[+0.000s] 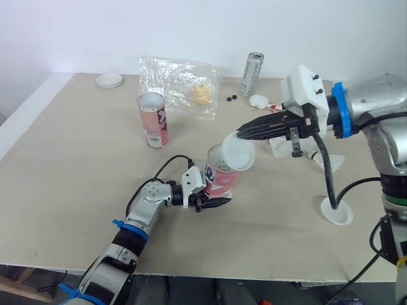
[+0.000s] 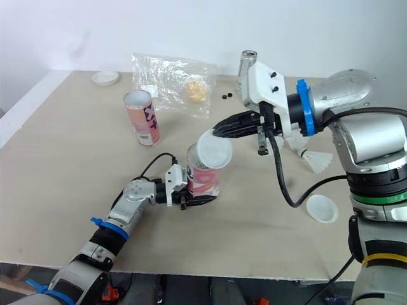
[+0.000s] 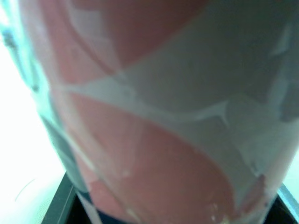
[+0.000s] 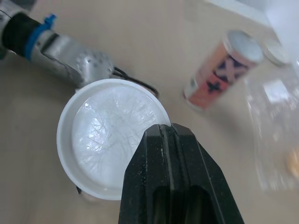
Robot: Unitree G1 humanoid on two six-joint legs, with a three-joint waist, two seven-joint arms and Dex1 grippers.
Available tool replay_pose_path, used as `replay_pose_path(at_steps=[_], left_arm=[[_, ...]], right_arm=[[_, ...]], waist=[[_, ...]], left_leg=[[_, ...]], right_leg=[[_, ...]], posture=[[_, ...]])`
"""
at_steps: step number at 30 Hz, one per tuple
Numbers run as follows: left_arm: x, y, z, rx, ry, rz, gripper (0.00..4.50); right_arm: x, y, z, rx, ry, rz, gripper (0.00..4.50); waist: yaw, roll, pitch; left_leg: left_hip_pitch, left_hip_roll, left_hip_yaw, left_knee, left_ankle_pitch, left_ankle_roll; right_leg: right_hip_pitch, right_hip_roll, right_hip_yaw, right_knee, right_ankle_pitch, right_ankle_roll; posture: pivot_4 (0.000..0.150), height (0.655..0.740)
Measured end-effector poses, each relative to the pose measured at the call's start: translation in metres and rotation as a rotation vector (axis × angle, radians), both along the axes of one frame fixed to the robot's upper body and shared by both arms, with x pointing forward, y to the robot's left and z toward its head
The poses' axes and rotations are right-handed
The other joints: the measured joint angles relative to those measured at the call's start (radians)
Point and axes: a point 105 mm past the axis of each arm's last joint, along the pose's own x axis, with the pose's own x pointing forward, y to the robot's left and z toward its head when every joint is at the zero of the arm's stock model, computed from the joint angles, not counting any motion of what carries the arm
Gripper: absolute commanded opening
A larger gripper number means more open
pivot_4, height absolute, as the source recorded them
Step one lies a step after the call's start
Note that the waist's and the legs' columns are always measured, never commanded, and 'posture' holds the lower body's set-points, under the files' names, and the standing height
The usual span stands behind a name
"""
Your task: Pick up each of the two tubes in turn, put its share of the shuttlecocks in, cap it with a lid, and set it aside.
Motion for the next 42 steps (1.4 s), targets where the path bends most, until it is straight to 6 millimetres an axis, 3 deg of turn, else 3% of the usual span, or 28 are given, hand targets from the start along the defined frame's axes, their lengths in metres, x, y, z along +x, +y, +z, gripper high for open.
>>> replay_pose_path(at_steps=[5, 26, 27, 31, 33, 34, 42], left_arm=[[0.0, 0.0, 0.0, 0.0, -0.001, 0.004, 2.42], [0.0, 0.0, 0.0, 0.014, -0.012, 0.005, 2.42], [0.0, 0.0, 0.0, 0.014, -0.013, 0.005, 2.42], [0.001, 0.001, 0.0, 0.011, -0.008, 0.009, 2.42], [0.001, 0.001, 0.0, 0.01, -0.005, 0.012, 2.42], [0.001, 0.001, 0.0, 0.01, -0.004, 0.013, 2.42], [0.001, 0.001, 0.0, 0.006, -0.002, 0.016, 2.42]], right_arm=[[0.006, 0.011, -0.007, -0.036, 0.004, 0.046, 0.07], [0.013, 0.012, -0.018, -0.151, -0.046, 0.113, 0.07], [0.013, 0.012, -0.019, -0.152, -0.045, 0.114, 0.54], [0.012, 0.012, -0.021, -0.168, -0.035, 0.126, 1.68], [0.012, 0.012, -0.021, -0.17, -0.04, 0.127, 2.7], [0.012, 0.011, -0.021, -0.17, -0.041, 0.128, 2.99], [0.017, 0.009, -0.015, -0.12, -0.005, 0.089, 2.99]], waist=[[-0.001, 0.0, 0.0], [-0.001, 0.0, 0.0], [-0.001, 0.0, 0.0], [-0.001, 0.0, 0.0], [-0.001, 0.0, 0.0], [-0.002, 0.0, 0.0], [-0.002, 0.0, 0.0]], left_leg=[[0.0, 0.0, 0.0, 0.0, 0.0, 0.0], [0.0, 0.0, 0.0, 0.0, 0.0, 0.0], [0.0, 0.0, 0.0, 0.0, 0.0, 0.0], [0.0, 0.0, 0.0, 0.0, 0.0, 0.0], [0.0, 0.0, 0.0, 0.0, 0.0, 0.0], [0.0, 0.0, 0.0, 0.0, 0.0, 0.0], [0.0, 0.0, 0.0, -0.001, 0.0, 0.0]], right_leg=[[0.0, 0.0, 0.0, 0.0, 0.0, 0.0], [0.0, 0.0, 0.0, -0.001, 0.001, 0.0], [0.0, 0.0, 0.0, -0.001, 0.001, 0.0], [0.0, 0.0, 0.0, -0.001, 0.001, 0.0], [0.0, 0.0, 0.0, -0.001, 0.001, 0.0], [0.0, 0.0, 0.0, -0.001, 0.001, 0.0], [0.0, 0.0, 0.0, -0.001, 0.001, -0.001]], posture=[[0.15, 0.74], [0.15, 0.74], [0.15, 0.74], [0.15, 0.74], [0.15, 0.74], [0.15, 0.74], [0.15, 0.74]])
